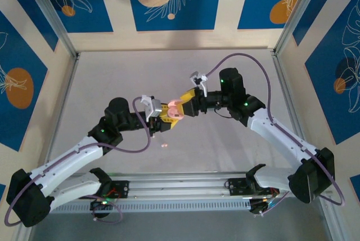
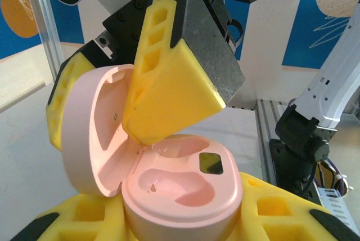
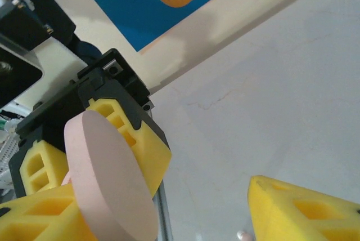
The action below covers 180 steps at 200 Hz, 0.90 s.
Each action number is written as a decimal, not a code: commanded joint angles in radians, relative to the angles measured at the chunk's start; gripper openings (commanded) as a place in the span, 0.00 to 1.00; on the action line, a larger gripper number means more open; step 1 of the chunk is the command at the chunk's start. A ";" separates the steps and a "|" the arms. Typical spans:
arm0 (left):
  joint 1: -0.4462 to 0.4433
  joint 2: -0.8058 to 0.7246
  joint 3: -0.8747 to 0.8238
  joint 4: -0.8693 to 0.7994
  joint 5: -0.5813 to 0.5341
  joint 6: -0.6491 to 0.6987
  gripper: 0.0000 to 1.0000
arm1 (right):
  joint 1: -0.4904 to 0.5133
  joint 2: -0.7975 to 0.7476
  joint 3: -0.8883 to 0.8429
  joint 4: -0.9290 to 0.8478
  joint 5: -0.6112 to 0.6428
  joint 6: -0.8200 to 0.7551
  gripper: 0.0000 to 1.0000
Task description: Insert the wireless bluetooth earbuds into the charging case
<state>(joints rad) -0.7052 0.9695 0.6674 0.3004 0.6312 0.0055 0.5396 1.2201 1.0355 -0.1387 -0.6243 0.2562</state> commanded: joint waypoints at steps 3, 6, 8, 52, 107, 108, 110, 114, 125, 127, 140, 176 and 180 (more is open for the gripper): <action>-0.008 -0.022 -0.018 0.049 0.017 -0.006 0.31 | -0.012 0.024 0.061 -0.066 0.017 0.067 0.65; -0.008 -0.023 -0.019 0.048 0.011 -0.007 0.31 | -0.012 0.024 0.065 -0.068 0.008 0.069 0.65; -0.008 -0.023 -0.020 0.047 0.005 -0.008 0.31 | -0.012 0.025 0.066 -0.068 0.001 0.070 0.65; -0.007 -0.033 -0.046 0.064 -0.097 -0.032 0.31 | -0.009 -0.023 0.063 -0.061 -0.028 0.081 0.68; -0.008 -0.048 -0.075 0.125 -0.159 -0.071 0.31 | -0.015 -0.127 0.023 -0.086 0.164 0.122 0.71; -0.008 -0.048 -0.075 0.126 -0.161 -0.072 0.31 | -0.015 -0.129 0.022 -0.086 0.168 0.123 0.71; -0.007 -0.048 -0.076 0.128 -0.163 -0.073 0.31 | -0.015 -0.131 0.021 -0.088 0.174 0.124 0.71; -0.008 -0.049 -0.078 0.132 -0.166 -0.076 0.31 | -0.015 -0.139 0.019 -0.091 0.186 0.126 0.71; -0.008 -0.053 -0.081 0.138 -0.175 -0.081 0.31 | -0.018 -0.156 0.012 -0.104 0.236 0.138 0.71; -0.008 -0.055 -0.081 0.138 -0.177 -0.081 0.31 | -0.018 -0.159 0.010 -0.108 0.249 0.142 0.71; -0.007 -0.065 -0.084 0.141 -0.193 -0.085 0.31 | -0.025 -0.175 0.004 -0.146 0.346 0.172 0.69; -0.007 -0.126 -0.079 0.110 -0.261 -0.092 0.31 | -0.112 -0.118 -0.007 -0.380 0.570 0.432 0.57; -0.008 -0.135 -0.077 0.106 -0.270 -0.094 0.31 | -0.126 -0.100 -0.012 -0.398 0.559 0.459 0.56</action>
<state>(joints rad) -0.7055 0.8898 0.5903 0.3817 0.4206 -0.0731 0.4808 1.0576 1.0580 -0.3298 -0.2249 0.4938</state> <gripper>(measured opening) 0.344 0.597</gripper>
